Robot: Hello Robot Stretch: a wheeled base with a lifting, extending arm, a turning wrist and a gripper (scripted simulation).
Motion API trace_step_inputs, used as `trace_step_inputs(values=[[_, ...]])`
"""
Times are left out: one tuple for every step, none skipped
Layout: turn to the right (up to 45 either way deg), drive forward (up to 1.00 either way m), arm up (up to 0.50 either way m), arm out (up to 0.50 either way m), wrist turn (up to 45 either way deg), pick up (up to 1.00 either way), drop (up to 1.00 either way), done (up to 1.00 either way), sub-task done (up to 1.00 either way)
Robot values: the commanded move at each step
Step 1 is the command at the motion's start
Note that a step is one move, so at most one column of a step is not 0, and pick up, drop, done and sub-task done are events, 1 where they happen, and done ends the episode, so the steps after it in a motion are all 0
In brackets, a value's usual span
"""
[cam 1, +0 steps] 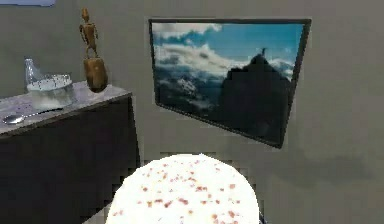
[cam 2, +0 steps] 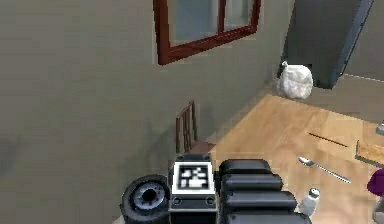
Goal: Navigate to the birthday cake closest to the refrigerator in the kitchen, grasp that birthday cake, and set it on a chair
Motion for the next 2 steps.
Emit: trace_step_inputs(values=[[45.0,0.00,0.00,0.00,0.0,0.00,0.00,0.00,0.00],[27.0,0.00,0.00,0.00,0.0,0.00,0.00,0.00,0.00]])
